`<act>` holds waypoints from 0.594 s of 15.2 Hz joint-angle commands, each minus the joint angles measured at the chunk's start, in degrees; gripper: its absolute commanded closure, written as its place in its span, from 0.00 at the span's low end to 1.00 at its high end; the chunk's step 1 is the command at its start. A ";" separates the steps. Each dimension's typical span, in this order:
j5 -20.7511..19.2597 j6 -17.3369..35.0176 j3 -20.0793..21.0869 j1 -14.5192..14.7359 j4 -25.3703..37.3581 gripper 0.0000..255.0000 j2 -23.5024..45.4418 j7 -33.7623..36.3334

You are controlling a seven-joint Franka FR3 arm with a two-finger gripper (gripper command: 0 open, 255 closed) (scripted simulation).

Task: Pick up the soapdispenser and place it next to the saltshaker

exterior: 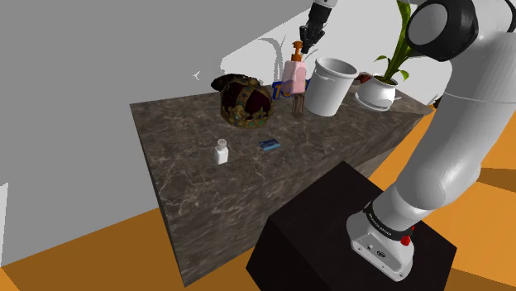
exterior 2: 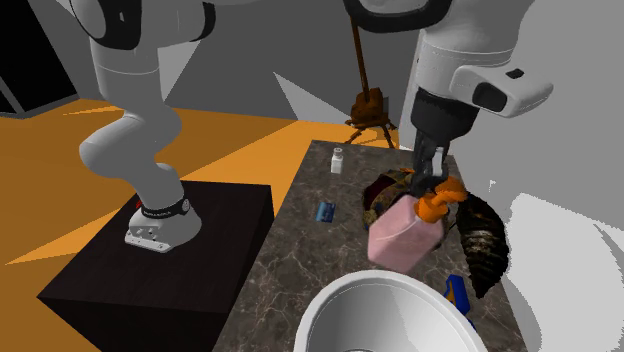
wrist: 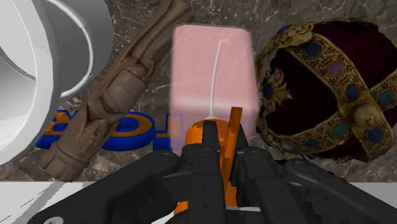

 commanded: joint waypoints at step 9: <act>-0.53 -4.44 0.63 1.59 3.07 1.00 -1.68 2.85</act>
